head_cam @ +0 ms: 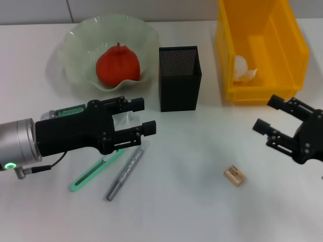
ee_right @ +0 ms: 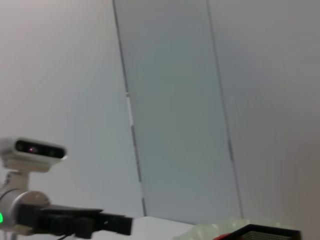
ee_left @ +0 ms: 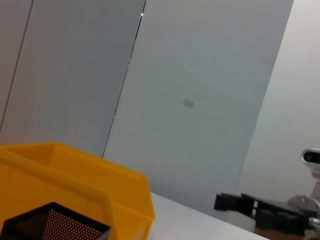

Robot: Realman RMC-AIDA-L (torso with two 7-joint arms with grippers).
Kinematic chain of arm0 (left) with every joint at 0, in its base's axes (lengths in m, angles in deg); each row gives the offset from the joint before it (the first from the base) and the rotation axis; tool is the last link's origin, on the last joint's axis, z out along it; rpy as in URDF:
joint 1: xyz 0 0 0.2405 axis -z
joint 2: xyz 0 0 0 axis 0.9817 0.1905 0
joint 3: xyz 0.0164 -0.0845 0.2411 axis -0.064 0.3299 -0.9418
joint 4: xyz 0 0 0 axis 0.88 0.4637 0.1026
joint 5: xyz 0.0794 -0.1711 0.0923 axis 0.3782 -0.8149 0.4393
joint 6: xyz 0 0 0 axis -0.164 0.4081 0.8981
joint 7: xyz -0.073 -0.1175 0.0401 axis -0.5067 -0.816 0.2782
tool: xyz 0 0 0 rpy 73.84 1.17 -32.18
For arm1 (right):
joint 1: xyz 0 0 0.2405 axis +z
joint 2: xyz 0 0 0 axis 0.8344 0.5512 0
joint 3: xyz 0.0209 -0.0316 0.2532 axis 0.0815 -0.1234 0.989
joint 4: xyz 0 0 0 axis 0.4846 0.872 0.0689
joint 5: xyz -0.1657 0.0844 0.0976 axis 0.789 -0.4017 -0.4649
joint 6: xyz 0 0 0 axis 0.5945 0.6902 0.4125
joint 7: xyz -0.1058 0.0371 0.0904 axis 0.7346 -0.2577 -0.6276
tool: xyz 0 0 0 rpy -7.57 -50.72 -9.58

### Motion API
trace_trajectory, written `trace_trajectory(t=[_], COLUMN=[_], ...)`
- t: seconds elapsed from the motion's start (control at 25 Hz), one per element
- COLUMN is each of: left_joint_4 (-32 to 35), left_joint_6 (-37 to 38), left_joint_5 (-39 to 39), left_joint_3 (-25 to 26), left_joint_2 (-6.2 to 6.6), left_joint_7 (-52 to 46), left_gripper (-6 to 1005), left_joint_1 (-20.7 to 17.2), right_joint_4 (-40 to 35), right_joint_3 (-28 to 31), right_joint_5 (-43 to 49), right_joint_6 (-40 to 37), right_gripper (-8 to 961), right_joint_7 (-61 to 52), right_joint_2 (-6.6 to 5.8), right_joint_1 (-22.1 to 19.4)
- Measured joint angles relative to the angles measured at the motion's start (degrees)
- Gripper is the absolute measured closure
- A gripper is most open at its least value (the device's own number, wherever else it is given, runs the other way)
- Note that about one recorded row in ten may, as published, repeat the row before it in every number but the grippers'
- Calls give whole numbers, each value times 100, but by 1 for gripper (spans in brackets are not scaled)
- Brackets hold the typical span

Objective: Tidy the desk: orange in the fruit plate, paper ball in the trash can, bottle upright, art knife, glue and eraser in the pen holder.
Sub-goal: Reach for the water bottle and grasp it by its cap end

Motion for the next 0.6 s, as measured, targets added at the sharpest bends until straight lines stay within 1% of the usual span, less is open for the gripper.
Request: trace_trajectory(t=[0.12, 0.24, 0.6], left_joint_4=[-3, -6, 63], left_joint_6=[6, 0, -172], left_joint_5=[0, 0, -3], left_joint_3=[0, 1, 3], left_joint_2=[0, 0, 16], left_joint_7=[1, 3, -54], left_gripper=[320, 320, 321], left_joint_1=[-35, -47, 5], right_joint_4=[-175, -180, 9], right_joint_3=[107, 109, 73], right_joint_5=[60, 67, 76], right_joint_6=[-30, -20, 357], right_gripper=[251, 251, 251], right_joint_7=[-91, -97, -103], right_joint_2=[8, 8, 38], right_joint_1=[-62, -64, -16])
